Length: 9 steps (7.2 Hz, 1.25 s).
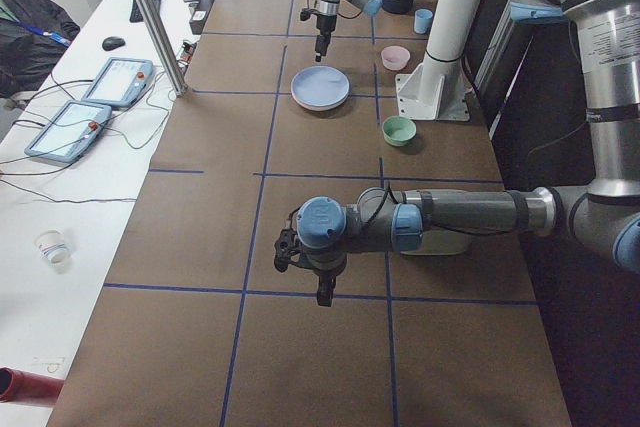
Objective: Stack three plates with pink and blue
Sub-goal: 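Release the light blue plate and withdraw the right gripper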
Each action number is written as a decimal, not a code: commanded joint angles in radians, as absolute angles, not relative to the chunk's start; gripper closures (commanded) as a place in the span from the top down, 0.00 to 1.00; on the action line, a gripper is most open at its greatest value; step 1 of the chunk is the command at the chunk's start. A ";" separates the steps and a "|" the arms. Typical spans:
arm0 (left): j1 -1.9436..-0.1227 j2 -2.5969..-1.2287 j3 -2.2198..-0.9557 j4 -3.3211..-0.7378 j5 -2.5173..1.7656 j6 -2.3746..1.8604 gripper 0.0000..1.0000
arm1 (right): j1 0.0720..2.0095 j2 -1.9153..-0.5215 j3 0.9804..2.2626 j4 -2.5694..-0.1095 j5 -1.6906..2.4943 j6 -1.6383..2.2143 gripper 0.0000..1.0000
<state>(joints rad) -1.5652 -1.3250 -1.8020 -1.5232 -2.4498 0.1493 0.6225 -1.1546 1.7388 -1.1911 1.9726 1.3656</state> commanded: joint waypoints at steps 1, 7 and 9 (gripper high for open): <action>-1.563 -1.331 -1.805 -1.522 -2.438 0.089 1.00 | 0.827 -1.227 1.781 -1.442 2.125 0.881 1.00; -1.563 -1.341 -1.802 -1.523 -2.437 0.097 1.00 | 1.500 -1.805 1.893 -1.548 2.352 -0.165 1.00; -1.565 -1.329 -1.787 -1.516 -2.441 0.103 1.00 | 1.523 -1.855 1.887 -1.545 2.356 -0.144 1.00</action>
